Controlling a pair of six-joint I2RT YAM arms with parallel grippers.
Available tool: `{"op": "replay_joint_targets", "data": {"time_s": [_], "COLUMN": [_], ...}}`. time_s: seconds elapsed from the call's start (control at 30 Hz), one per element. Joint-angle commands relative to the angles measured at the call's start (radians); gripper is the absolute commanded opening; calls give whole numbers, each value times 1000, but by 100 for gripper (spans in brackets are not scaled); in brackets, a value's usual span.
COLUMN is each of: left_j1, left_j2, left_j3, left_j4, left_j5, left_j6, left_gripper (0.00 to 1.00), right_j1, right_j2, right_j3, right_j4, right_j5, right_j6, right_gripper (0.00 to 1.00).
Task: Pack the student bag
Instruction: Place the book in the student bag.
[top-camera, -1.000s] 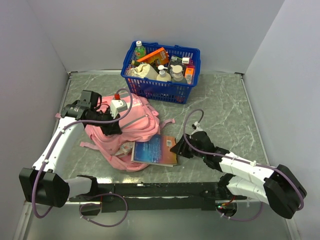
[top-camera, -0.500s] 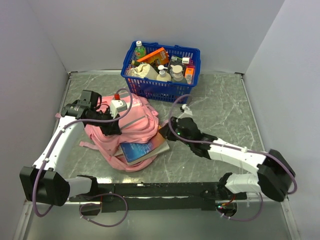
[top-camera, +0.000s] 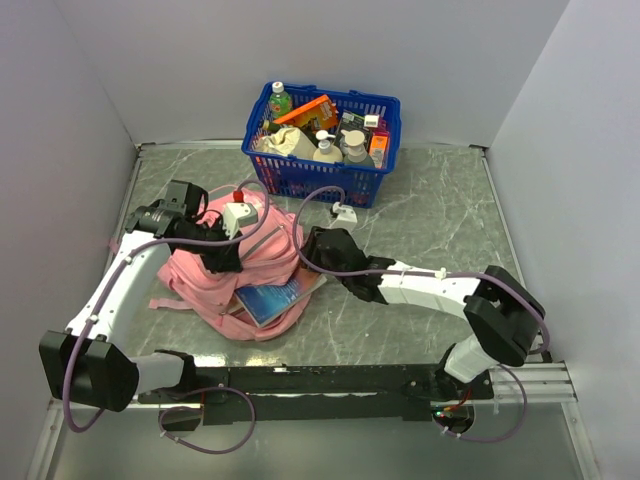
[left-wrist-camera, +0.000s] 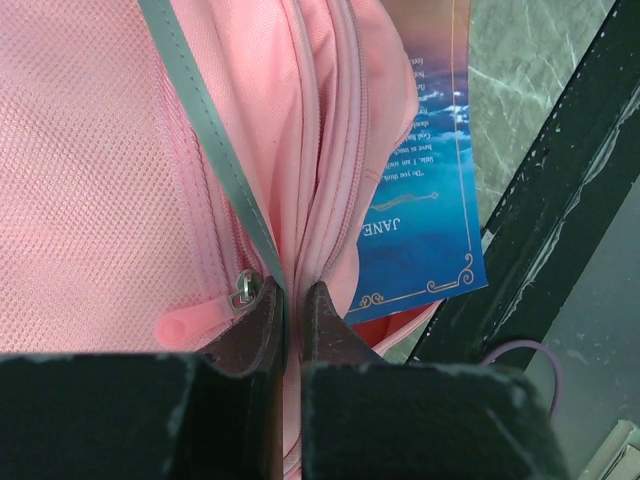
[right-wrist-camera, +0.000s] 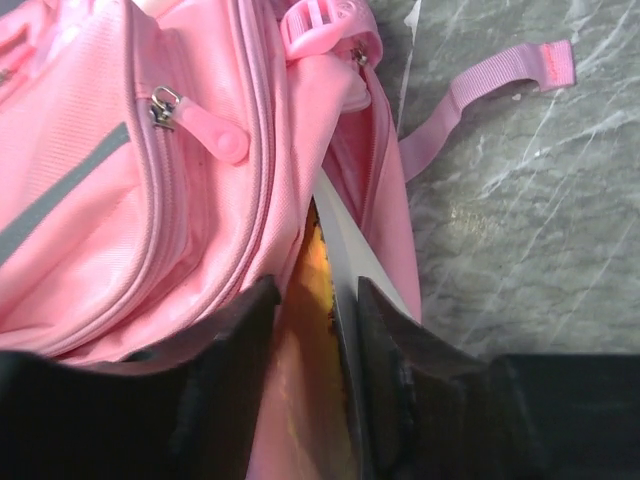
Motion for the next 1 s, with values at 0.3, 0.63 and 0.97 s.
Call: {"op": "replay_joint_targets", "data": {"time_s": [0.3,0.63,0.97], "left_j1": [-47,-47,-47], "left_j2": [-5,-18,-6], "left_j3": [-102,-113,-105], "left_j4": [127,123,121], "left_j5": [63,43,53], "left_j6": [31,36,39], "left_gripper": [1,1,1], "right_j1": [9,-24,-66], "right_j2": [-69,-164,-406], "right_j3": [-127,-191,-331], "right_j4": [157,74,-36], "right_j5": [-203,-186,-209], "right_j6": [67,50,-22], "right_gripper": [66,77,43]}}
